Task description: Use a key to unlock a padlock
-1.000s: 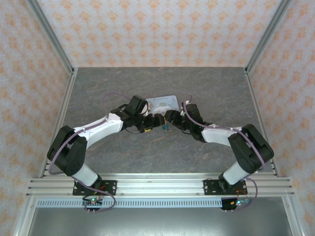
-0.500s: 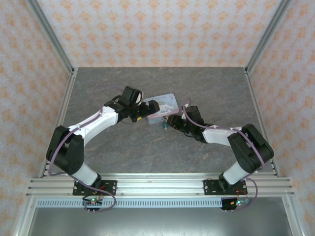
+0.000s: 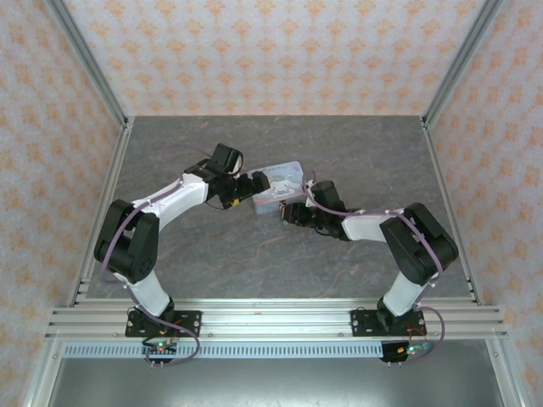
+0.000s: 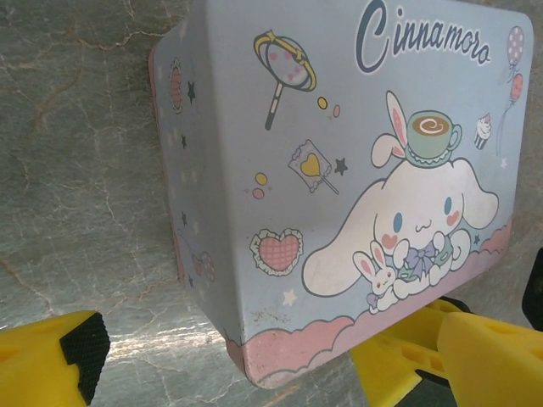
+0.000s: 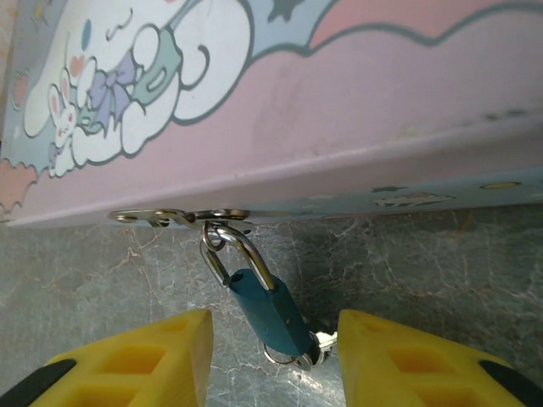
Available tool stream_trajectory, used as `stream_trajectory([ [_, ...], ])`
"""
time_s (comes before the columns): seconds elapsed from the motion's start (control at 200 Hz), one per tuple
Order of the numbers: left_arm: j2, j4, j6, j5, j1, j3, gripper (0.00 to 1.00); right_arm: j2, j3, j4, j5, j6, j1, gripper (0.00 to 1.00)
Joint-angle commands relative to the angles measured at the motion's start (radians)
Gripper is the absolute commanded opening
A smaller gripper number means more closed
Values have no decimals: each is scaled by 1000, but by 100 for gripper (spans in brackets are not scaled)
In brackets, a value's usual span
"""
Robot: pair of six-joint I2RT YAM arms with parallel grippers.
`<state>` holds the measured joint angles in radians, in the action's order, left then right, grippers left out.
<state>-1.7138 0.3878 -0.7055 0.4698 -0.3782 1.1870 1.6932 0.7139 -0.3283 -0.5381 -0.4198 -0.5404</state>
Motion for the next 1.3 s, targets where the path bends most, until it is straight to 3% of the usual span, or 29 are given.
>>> stream_trajectory([
  [0.0, -18, 11, 12, 16, 8, 38, 100, 25, 34, 9, -36, 42, -1, 42],
  [0.455, -55, -7, 0, 42, 19, 63, 100, 83, 53, 5, -51, 40, -17, 37],
  [0.881, -41, 1, 13, 43, 22, 71, 100, 58, 37, 6, -24, 16, -17, 9],
  [1.036, -38, 62, 53, -22, 21, 89, 100, 26, 13, 10, -2, -9, -16, 0],
  [1.296, -72, 226, 161, -254, -53, 165, 100, -8, -39, -47, 31, -110, -12, 0],
])
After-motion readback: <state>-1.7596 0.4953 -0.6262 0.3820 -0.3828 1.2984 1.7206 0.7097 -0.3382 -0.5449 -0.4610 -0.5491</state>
